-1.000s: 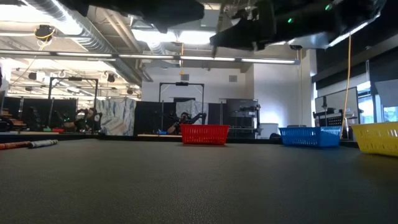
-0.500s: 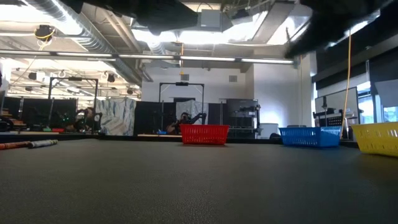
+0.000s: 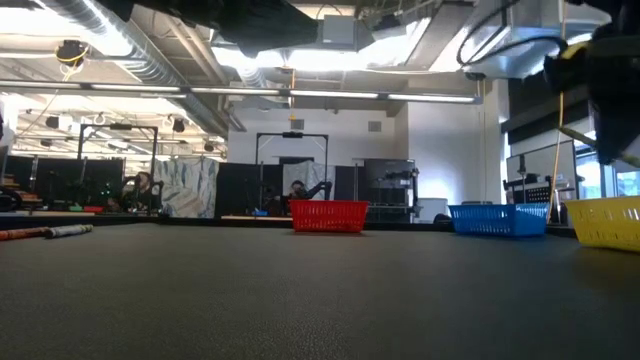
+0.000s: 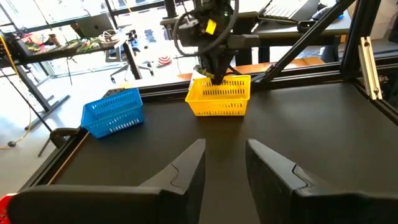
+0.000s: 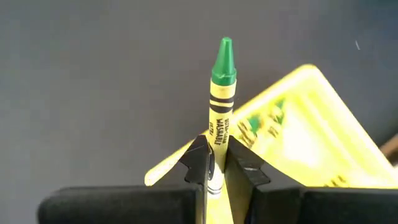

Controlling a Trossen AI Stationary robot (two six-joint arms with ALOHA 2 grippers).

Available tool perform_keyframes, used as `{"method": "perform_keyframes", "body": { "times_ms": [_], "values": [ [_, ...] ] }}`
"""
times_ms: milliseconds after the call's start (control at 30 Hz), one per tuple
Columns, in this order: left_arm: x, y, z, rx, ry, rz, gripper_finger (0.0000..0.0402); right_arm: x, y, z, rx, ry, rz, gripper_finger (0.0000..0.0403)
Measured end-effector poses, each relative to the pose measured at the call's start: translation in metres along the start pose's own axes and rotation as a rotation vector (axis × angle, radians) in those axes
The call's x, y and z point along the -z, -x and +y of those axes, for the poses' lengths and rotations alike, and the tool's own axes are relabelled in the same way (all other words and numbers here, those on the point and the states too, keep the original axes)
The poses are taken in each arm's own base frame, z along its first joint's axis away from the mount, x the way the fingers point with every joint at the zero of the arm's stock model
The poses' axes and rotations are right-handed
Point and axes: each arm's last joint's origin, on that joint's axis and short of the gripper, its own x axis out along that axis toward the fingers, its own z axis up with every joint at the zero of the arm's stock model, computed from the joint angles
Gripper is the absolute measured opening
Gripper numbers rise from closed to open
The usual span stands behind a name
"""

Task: Sort crayons
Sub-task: Put the green crayon into the yellow bin

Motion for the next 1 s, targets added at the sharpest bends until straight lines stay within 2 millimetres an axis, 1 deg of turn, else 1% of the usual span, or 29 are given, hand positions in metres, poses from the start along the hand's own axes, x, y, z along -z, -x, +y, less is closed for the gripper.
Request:
{"method": "perform_keyframes", "body": {
  "times_ms": [133, 867, 933, 1000],
  "values": [
    [0.000, 0.000, 0.000, 0.000, 0.000, 0.001, 0.0106, 0.002, -0.004, -0.001, 0.046, -0.037, 0.065, 0.0030],
    [0.001, 0.000, 0.000, 0.000, 0.002, 0.004, 0.0105, -0.001, -0.039, 0.017, 0.248, -0.007, 0.199, 0.0031],
    [0.001, 0.000, 0.000, 0.000, 0.002, 0.004, 0.0105, -0.001, -0.041, 0.018, 0.262, -0.005, 0.207, 0.0038],
    [0.001, 0.000, 0.000, 0.000, 0.002, 0.004, 0.0105, -0.002, -0.043, 0.018, 0.275, -0.003, 0.215, 0.0054]
  ]
}}
